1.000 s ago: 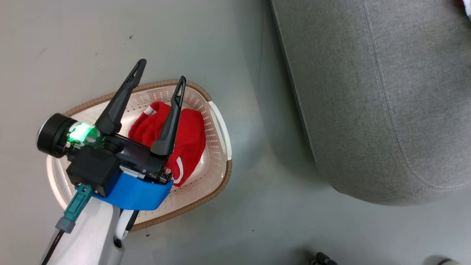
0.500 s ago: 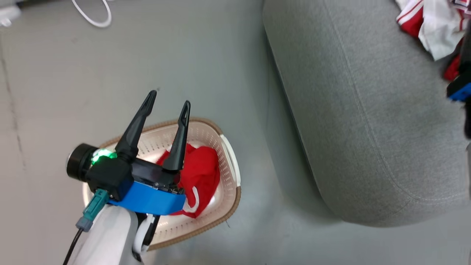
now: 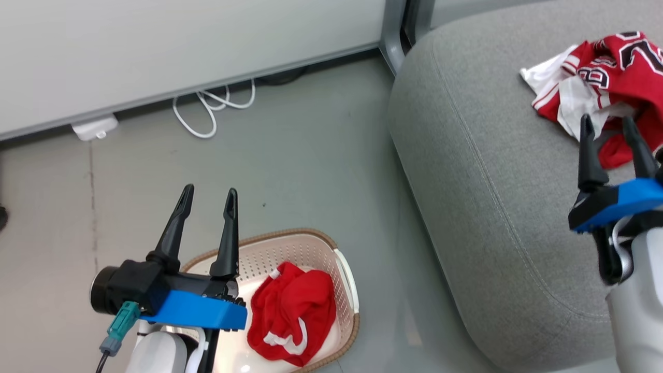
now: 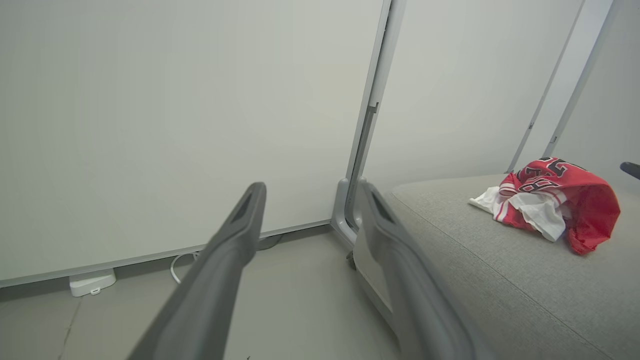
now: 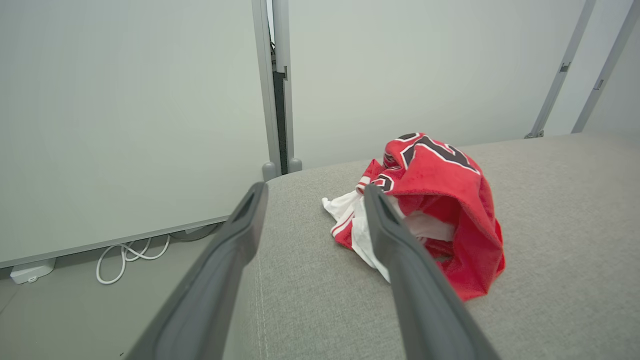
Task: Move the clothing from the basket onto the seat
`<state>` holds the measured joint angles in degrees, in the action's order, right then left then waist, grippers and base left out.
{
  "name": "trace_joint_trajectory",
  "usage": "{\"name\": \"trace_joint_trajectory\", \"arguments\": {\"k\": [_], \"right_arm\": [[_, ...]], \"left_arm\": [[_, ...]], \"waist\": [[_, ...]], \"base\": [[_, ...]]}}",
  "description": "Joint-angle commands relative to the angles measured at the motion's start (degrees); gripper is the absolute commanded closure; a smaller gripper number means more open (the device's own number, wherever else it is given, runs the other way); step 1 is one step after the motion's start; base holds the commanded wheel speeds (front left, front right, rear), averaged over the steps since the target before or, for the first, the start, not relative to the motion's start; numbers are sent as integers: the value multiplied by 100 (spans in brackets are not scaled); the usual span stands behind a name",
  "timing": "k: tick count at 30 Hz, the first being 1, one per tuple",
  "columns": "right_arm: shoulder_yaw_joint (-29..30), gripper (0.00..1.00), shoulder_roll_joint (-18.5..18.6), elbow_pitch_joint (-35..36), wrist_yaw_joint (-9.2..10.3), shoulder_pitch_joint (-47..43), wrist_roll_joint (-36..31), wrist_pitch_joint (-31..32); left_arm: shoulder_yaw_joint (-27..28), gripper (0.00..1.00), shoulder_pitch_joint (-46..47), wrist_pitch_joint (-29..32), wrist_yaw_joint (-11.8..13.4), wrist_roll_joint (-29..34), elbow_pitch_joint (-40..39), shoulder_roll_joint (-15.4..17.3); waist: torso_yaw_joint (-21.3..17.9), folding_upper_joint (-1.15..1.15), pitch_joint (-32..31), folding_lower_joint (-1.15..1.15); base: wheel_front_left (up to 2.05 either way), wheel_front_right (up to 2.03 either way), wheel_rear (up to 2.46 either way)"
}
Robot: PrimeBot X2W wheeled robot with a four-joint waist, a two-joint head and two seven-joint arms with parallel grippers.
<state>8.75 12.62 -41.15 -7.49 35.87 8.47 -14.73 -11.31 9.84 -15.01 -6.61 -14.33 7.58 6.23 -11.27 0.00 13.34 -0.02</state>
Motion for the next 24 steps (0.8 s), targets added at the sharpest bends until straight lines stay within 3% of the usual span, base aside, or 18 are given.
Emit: {"name": "trace_joint_trajectory", "arguments": {"k": [1, 10, 17, 24], "right_arm": [[-20, 0, -94, 404, -1, -418, -51, -15], [76, 0, -766, 2371, -2, -2131, -631, 271], [-131, 0, -942, 3082, -1, -2878, -834, 452], [-399, 0, -974, 3374, -2, -3345, -539, 631]], "left_arm": [[103, 0, -110, -23, -12, 35, 73, -50], [440, 0, -430, -20, -40, 107, 490, -204], [654, 0, -509, -20, -41, 111, 843, -232], [871, 0, -598, -20, -52, 167, 1118, -232]], "waist": [[170, 0, -341, 2], [632, 0, -838, 2], [917, 0, -1045, 2], [1189, 0, -1208, 2]], "base": [[0, 0, 0], [0, 0, 0], [0, 0, 0], [0, 0, 0]]}}
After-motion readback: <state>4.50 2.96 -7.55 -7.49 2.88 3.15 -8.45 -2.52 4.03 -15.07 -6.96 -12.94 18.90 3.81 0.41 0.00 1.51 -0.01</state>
